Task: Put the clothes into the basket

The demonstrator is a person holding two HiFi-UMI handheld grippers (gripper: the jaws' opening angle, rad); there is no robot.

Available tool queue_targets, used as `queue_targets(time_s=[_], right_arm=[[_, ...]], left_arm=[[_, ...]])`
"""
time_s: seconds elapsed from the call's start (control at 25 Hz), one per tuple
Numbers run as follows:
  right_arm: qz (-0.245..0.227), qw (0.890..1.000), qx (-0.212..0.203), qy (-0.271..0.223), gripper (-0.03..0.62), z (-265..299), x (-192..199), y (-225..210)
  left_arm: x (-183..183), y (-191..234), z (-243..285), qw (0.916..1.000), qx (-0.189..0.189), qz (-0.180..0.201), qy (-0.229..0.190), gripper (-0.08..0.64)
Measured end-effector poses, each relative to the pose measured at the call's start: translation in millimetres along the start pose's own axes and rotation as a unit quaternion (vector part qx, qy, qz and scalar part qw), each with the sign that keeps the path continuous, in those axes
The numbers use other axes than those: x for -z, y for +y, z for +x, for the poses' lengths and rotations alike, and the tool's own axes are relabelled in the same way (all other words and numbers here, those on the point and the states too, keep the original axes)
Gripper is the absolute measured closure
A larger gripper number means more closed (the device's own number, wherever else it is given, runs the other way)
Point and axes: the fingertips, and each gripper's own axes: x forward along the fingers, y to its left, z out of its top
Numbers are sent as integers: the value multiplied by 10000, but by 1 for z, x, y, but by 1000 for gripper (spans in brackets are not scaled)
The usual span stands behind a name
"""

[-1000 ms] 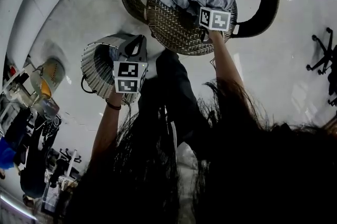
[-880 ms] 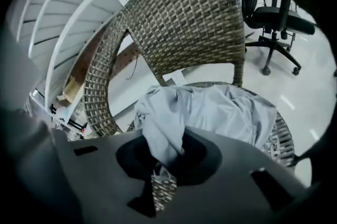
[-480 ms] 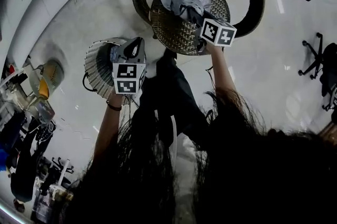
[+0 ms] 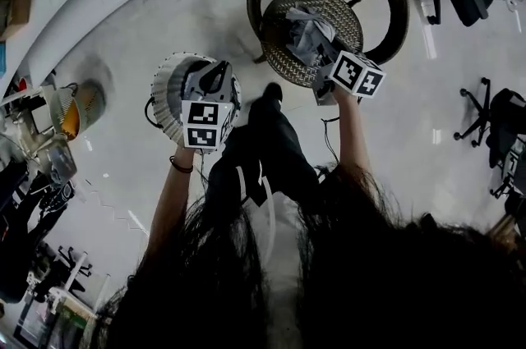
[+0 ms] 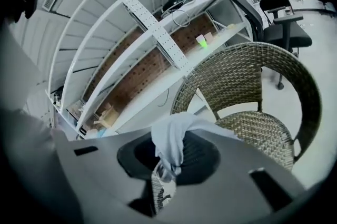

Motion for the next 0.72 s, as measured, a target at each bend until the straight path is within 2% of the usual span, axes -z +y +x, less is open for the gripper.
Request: queue_targets(time_s=[0.24,0.4,0.6,0.72], right_arm=[[-143,9992,-267,-248,534,-38,-6,67],[-399,9972,-463,-419,534,-65,-18,117],[-801,9914,-907,-501,534,-90,-26,194],[-1071,9848,-1285,-457,534,-96,-17,244]], left_arm=[[21,25,-67,9995,-236,-121,-144,531],[39,40,-111,9978,-456,-387,-283,531],[61,56,-164,9945,-700,-635,-448,531],[74,69,-193,9922,-846,-725,-567,531]])
